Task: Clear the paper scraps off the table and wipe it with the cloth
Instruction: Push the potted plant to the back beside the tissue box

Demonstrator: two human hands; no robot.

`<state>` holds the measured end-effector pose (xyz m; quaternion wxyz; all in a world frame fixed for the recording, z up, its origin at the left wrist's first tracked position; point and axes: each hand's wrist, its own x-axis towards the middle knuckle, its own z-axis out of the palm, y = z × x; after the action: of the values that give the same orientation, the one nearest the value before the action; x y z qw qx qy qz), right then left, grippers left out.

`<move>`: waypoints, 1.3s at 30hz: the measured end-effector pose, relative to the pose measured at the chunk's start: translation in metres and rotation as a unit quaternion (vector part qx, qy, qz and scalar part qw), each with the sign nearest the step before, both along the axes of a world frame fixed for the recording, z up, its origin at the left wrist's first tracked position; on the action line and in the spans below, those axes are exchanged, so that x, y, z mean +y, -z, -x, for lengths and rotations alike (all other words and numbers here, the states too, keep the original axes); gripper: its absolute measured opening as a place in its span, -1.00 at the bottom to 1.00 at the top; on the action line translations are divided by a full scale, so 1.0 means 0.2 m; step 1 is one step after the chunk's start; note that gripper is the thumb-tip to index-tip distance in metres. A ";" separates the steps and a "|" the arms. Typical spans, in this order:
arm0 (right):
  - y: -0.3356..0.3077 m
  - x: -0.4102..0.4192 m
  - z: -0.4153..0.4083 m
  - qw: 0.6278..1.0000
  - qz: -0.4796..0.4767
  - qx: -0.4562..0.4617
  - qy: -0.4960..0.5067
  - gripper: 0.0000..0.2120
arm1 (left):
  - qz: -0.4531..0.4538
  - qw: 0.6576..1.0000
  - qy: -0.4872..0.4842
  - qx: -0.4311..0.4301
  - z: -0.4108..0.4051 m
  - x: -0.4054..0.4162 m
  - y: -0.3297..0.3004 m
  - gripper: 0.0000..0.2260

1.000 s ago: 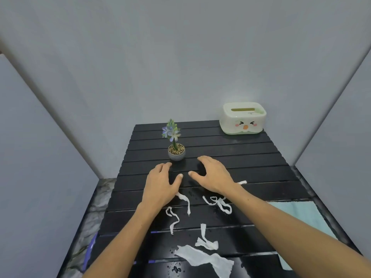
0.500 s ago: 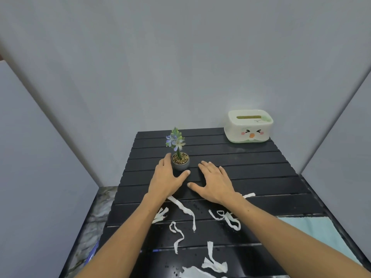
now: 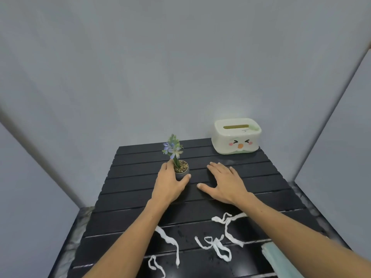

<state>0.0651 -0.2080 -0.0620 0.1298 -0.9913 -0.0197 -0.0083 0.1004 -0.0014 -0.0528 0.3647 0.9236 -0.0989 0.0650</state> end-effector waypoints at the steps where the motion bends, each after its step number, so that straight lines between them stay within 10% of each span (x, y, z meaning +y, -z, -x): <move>1: 0.00 -0.04 -0.01 1.000 -0.001 -0.002 0.003 -0.13 | 0.003 1.000 0.006 -0.001 -0.02 -0.04 0.00 -0.49; 39: 0.07 -0.25 -0.13 0.997 -0.063 -0.052 -0.002 -0.10 | 0.024 0.998 0.057 -0.015 -0.46 -0.51 0.04 -0.37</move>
<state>0.0905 -0.2581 -0.0767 0.1905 -0.9794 -0.0274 -0.0610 0.1922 -0.1031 -0.0601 0.3880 0.9065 -0.1552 0.0601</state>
